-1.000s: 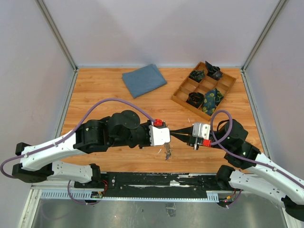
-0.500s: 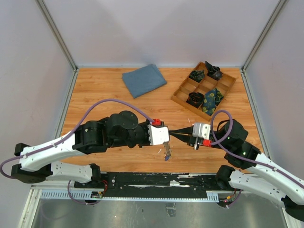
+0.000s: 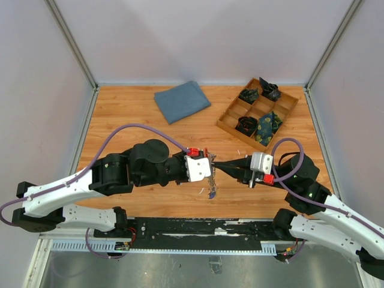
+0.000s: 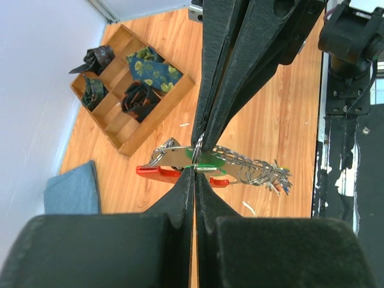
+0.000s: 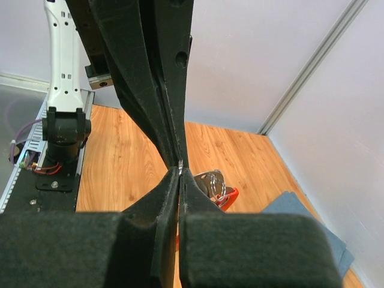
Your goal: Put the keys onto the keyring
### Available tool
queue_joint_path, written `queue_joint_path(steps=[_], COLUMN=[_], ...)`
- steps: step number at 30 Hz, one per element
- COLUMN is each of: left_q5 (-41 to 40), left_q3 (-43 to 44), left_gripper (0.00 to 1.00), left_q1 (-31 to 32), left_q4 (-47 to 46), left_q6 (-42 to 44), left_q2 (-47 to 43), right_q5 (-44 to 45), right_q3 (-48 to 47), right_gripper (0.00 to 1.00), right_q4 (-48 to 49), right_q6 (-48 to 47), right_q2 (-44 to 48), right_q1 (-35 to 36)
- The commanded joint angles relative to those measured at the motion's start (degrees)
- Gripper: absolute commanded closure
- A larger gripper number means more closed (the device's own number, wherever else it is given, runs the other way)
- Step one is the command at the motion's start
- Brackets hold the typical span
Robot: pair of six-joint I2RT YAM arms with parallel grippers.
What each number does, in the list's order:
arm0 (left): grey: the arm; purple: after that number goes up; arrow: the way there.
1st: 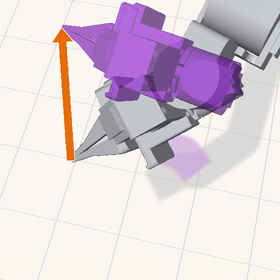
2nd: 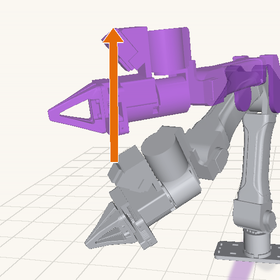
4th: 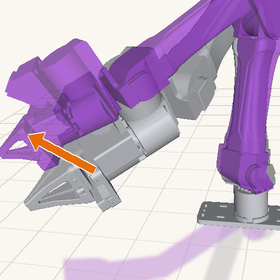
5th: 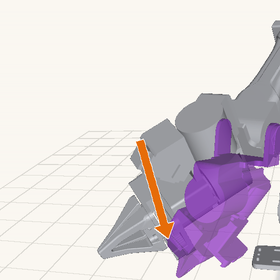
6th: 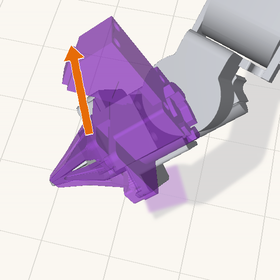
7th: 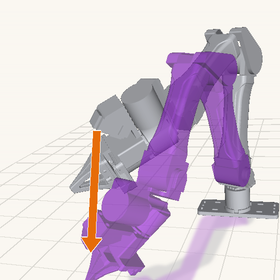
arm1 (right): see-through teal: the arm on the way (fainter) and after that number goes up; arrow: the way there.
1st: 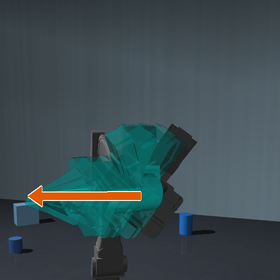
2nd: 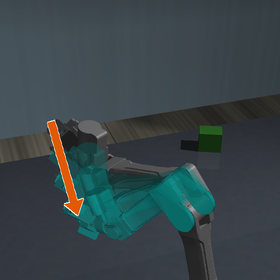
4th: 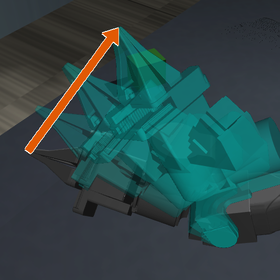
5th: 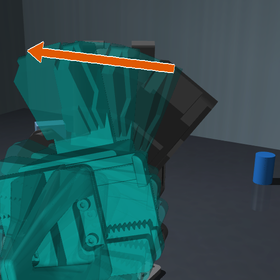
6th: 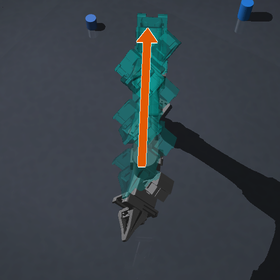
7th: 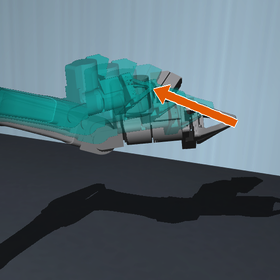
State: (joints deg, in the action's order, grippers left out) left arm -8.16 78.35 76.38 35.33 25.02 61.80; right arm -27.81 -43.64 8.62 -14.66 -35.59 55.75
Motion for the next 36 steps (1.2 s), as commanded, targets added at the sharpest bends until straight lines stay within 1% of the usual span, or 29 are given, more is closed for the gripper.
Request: queue_joint_path(steps=[1, 11, 22, 27, 36], left_q5=[-1.13, 0.24, 1.12, 1.78, 5.16], left_q3=[-0.89, -1.60, -2.32, -3.20, -4.35], left_gripper=[0.99, 1.00, 1.00, 0.99, 0.99], left_q1=[0.35, 0.35, 0.35, 0.35, 0.35], left_q4=[-2.93, -6.10, -9.59, -11.17, -13.42], left_q6=[-0.62, -1.59, -1.97, -2.07, -1.38], left_q2=[-1.42, -1.90, -3.27, -4.34, -6.56], right_q5=[0.81, 4.66, 8.02, 7.44, 2.28], right_q3=[0.04, 1.61, 3.97, 4.00, 3.07], right_gripper=[0.99, 0.99, 0.99, 0.99, 0.99], right_q4=[8.05, 12.21, 20.82, 22.55, 23.72], right_q6=[2.84, 4.48, 5.83, 6.90, 9.02], right_q2=[1.18, 0.53, -1.33, -2.16, -1.96], right_q1=[1.03, 1.29, 1.38, 1.38, 1.38])
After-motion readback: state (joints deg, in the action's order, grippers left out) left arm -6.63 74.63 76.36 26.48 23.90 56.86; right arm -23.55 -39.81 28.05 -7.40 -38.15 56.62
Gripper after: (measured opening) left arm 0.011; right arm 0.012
